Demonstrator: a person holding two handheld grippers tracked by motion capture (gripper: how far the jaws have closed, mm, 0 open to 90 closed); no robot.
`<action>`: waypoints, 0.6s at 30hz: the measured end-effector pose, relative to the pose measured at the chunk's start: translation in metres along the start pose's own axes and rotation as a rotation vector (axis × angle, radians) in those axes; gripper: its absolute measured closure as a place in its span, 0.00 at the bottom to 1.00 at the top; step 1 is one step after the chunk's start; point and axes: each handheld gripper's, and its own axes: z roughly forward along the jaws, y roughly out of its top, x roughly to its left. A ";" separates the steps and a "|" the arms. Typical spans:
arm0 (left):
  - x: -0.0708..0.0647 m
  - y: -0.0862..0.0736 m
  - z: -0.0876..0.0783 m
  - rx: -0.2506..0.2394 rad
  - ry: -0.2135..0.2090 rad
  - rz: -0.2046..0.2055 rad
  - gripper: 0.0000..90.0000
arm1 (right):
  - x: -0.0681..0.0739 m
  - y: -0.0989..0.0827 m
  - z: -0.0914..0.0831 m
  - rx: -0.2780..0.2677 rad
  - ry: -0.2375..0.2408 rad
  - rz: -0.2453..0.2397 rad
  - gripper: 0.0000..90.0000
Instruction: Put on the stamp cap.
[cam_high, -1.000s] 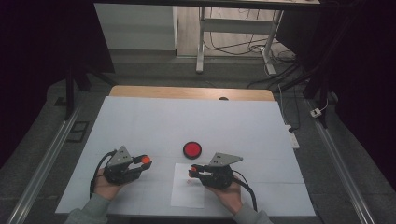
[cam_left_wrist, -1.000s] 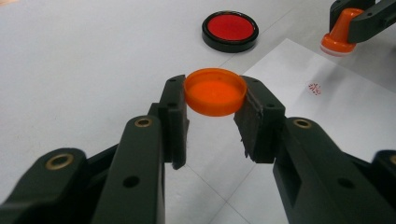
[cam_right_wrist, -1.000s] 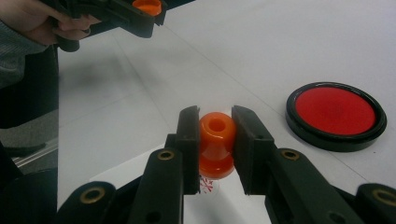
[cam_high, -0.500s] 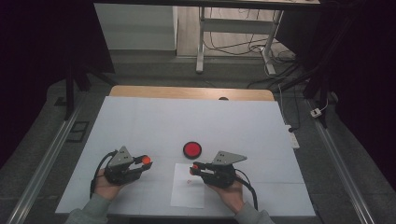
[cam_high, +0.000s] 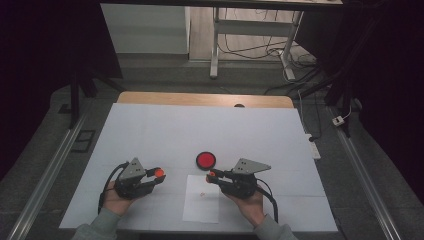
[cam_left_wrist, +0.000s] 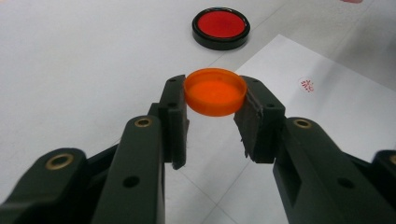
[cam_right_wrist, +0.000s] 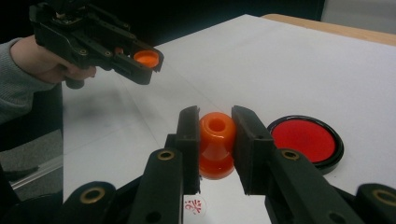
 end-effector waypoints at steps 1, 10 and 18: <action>-0.001 0.000 0.001 0.001 -0.004 0.000 0.71 | 0.000 0.000 0.000 -0.002 -0.001 0.000 0.81; -0.011 0.006 0.010 0.012 -0.029 0.028 0.71 | 0.000 0.003 -0.002 -0.010 0.000 0.000 0.81; -0.022 0.013 0.021 0.026 -0.055 0.060 0.71 | 0.000 0.003 -0.003 -0.017 0.001 0.000 0.81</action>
